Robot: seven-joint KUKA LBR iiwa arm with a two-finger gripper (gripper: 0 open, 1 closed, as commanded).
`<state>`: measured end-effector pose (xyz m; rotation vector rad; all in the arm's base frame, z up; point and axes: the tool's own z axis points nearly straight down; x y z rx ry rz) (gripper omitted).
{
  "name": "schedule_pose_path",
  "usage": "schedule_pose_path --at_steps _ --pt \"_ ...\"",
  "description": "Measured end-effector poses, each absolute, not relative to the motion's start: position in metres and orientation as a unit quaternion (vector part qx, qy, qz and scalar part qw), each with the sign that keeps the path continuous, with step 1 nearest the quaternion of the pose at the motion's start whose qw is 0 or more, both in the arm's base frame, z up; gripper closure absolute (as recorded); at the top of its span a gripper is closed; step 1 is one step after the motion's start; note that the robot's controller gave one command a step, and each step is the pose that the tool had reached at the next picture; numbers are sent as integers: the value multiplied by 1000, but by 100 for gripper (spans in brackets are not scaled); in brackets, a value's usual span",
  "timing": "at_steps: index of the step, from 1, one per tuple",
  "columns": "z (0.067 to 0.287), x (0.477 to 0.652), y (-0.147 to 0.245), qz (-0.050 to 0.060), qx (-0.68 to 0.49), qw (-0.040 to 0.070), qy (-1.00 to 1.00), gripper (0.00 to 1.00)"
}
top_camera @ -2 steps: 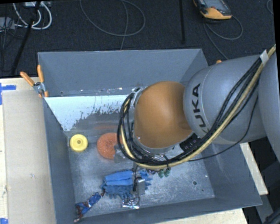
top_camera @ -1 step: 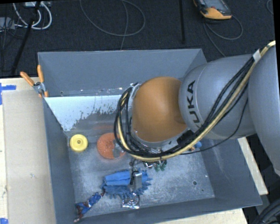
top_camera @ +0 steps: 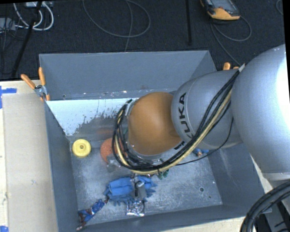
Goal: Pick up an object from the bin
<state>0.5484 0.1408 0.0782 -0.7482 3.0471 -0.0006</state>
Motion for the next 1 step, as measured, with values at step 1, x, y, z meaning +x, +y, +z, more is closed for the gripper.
schedule_pose_path --at_steps 1 --pt "71 534 148 0 -241 1 971 100"
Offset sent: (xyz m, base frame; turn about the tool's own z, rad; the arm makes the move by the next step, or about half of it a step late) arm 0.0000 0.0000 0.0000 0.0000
